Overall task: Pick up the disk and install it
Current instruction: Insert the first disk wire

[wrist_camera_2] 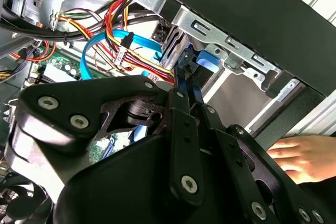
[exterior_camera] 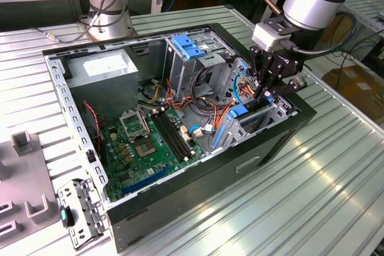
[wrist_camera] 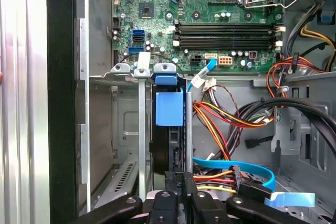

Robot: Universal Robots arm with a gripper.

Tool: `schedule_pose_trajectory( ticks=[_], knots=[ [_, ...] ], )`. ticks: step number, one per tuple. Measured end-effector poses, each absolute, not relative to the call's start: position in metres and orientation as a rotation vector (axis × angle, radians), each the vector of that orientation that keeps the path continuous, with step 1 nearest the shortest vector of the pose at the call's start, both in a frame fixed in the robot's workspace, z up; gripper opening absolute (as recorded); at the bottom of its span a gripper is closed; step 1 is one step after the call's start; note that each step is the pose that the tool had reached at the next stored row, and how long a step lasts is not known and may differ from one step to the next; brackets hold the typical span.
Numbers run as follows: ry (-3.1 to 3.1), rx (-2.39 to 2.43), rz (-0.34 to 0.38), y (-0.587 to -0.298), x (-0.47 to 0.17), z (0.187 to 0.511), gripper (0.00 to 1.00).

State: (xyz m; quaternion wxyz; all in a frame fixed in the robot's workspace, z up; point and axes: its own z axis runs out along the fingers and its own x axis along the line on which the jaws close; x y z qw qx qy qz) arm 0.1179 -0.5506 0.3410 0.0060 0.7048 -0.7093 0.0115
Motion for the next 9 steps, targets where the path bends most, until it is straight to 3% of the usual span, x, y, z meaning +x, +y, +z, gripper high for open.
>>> schedule_pose_trajectory(
  ticks=[6, 9],
  knots=[
    [-2.220, 2.206, 0.036, -0.5508, 0.1179, 0.3402, 0.18],
    [-2.220, 2.206, 0.036, -0.5507, 0.1179, 0.3455, 0.31]
  ],
)
